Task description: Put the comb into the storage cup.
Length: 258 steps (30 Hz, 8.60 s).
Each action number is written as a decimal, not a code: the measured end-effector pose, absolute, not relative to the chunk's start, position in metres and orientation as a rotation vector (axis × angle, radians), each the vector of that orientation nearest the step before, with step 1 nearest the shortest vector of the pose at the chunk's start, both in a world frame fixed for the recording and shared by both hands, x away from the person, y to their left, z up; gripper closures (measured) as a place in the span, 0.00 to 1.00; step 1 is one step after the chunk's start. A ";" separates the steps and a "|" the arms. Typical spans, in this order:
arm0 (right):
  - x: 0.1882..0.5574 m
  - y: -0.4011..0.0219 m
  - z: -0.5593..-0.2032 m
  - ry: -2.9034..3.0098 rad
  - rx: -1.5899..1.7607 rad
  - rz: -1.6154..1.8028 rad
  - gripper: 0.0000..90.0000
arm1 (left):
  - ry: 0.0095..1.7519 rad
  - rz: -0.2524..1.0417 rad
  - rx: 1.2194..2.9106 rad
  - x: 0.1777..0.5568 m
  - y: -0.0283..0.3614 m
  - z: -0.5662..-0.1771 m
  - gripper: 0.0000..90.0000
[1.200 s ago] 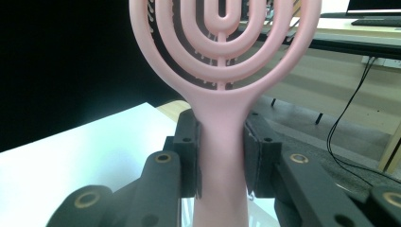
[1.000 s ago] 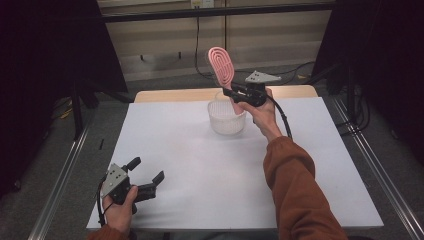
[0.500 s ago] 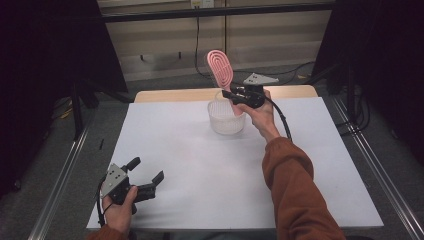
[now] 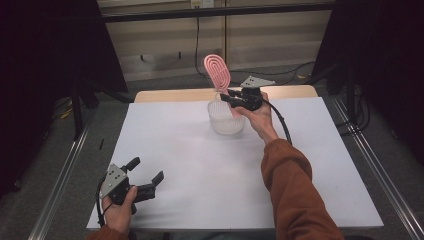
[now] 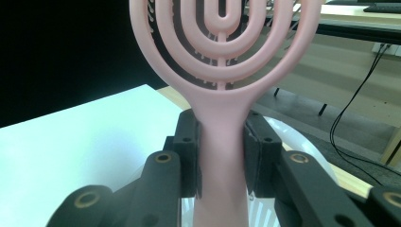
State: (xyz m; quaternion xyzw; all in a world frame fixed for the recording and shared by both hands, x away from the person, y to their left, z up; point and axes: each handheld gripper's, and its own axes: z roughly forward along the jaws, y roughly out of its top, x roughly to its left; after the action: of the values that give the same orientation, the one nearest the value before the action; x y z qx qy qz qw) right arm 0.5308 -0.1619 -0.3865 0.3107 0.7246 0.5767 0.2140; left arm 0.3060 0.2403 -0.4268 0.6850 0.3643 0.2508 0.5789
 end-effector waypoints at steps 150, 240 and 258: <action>0.532 -0.168 -0.385 2.293 1.018 1.286 0.48 | 0.859 0.585 1.613 0.309 0.240 -0.428 0.03; 0.402 -0.238 -0.392 1.829 1.083 1.478 0.15 | 0.865 0.618 1.588 0.303 0.242 -0.425 0.03; 0.367 -0.263 -0.405 1.729 1.146 1.386 0.02 | 0.861 0.623 1.576 0.302 0.242 -0.424 0.03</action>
State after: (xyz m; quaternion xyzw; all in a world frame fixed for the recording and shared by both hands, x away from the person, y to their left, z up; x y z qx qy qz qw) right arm 0.3667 -0.2628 -0.4047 0.4356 0.6571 0.5267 0.3177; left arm 0.3021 0.2420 -0.4238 0.6744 0.3686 0.2668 0.5815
